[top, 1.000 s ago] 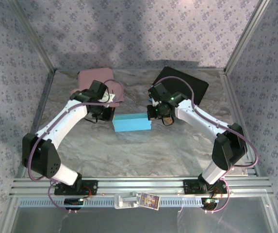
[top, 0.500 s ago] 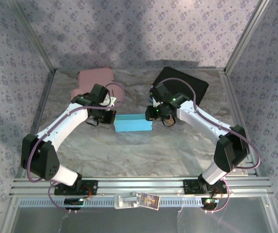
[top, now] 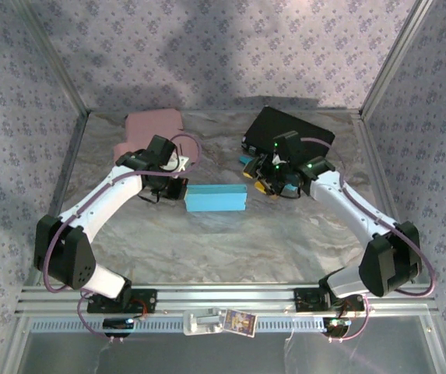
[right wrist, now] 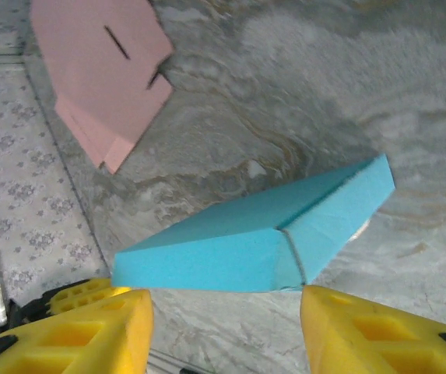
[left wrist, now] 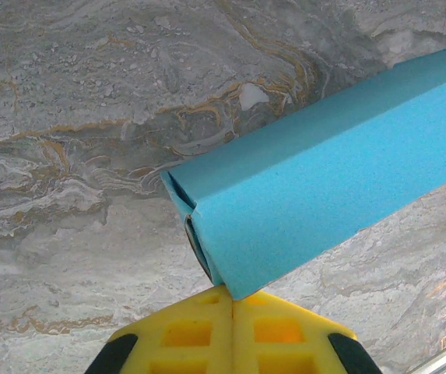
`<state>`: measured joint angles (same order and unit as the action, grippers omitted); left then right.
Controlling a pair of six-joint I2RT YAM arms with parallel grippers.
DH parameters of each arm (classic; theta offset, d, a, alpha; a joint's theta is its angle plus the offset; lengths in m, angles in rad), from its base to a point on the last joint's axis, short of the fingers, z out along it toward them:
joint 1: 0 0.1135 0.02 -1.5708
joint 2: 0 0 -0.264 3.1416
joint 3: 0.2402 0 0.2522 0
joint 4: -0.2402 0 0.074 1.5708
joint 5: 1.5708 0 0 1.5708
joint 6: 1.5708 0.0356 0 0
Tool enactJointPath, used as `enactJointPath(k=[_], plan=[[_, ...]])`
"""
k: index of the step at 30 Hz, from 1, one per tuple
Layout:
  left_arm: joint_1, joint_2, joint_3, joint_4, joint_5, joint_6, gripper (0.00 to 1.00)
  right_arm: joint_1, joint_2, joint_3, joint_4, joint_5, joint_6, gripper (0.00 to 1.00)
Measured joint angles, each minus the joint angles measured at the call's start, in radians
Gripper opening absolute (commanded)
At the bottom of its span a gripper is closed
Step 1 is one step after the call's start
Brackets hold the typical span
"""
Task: Fold the paper box
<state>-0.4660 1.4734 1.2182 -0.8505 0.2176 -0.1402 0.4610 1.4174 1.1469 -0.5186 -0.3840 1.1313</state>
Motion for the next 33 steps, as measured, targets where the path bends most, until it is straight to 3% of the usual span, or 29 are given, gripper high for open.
enactJointPath(k=[12,14,21,27,33], plan=[[-0.002,0.001,0.000,0.002,0.000,-0.004,0.03,-0.005,0.042,-0.090,0.035,-0.079,0.082,0.36],[-0.002,0.001,0.001,0.002,0.000,-0.011,0.10,-0.010,0.045,-0.093,0.047,-0.090,0.077,0.35],[0.025,-0.014,0.007,0.000,0.062,-0.106,0.48,-0.025,0.064,-0.093,0.049,-0.112,0.035,0.32],[0.132,-0.087,0.003,0.075,0.163,-0.249,0.47,-0.025,0.072,-0.088,0.047,-0.119,0.012,0.31],[0.145,-0.067,-0.047,0.130,0.221,-0.315,0.40,-0.025,0.081,-0.074,0.031,-0.118,0.001,0.31]])
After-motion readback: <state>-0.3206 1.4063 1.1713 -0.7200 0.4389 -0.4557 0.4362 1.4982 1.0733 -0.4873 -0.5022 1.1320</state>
